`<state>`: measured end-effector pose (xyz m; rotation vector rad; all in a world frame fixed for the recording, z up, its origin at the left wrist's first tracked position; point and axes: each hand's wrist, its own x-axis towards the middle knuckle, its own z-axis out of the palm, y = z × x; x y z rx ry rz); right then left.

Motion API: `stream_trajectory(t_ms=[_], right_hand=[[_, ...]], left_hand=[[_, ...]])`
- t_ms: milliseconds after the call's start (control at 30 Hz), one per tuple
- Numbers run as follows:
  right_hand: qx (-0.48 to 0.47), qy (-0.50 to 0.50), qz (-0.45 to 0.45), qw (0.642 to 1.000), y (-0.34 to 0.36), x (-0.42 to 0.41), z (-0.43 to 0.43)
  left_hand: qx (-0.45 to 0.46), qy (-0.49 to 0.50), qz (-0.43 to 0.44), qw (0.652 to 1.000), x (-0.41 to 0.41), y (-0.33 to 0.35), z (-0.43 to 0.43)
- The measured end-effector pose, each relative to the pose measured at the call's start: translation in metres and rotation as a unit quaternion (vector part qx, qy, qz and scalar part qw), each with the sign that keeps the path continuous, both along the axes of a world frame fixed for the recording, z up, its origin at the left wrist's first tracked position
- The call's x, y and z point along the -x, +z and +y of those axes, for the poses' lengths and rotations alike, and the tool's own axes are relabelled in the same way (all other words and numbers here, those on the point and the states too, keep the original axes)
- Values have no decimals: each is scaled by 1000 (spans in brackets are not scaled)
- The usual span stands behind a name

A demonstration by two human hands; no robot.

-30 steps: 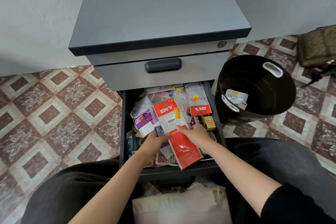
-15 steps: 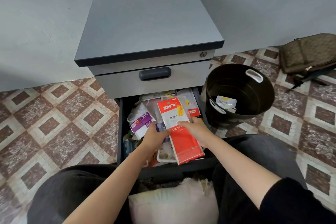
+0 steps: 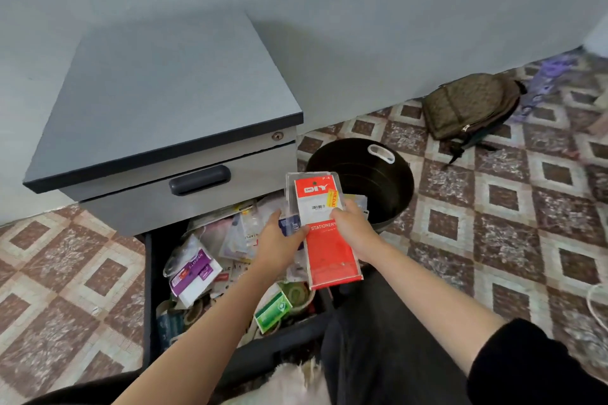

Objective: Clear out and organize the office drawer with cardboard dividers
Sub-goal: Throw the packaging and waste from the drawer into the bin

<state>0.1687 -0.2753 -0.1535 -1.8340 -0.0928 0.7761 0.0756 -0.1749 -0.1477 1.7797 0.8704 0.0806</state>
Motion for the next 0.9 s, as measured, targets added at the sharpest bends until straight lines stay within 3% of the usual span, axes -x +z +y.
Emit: stream_trajectory(t_ms=[167,433,700,900], right_hand=[[27,-54,-15,998,-1,-46,-16],[77,-32,-86,993,-18,-100,-23],[68,-79,-24,994,-32,-149,-30],[73,-72,-1,995,-46,-148,-48]], left_hand=[[44,-3,-13,999,-56,-5,-6],[17,-33,15,999,-124,-24,-9],[35,-83,35,995,-171,-33,2],[16,-115,82,990,-146,-49,17]])
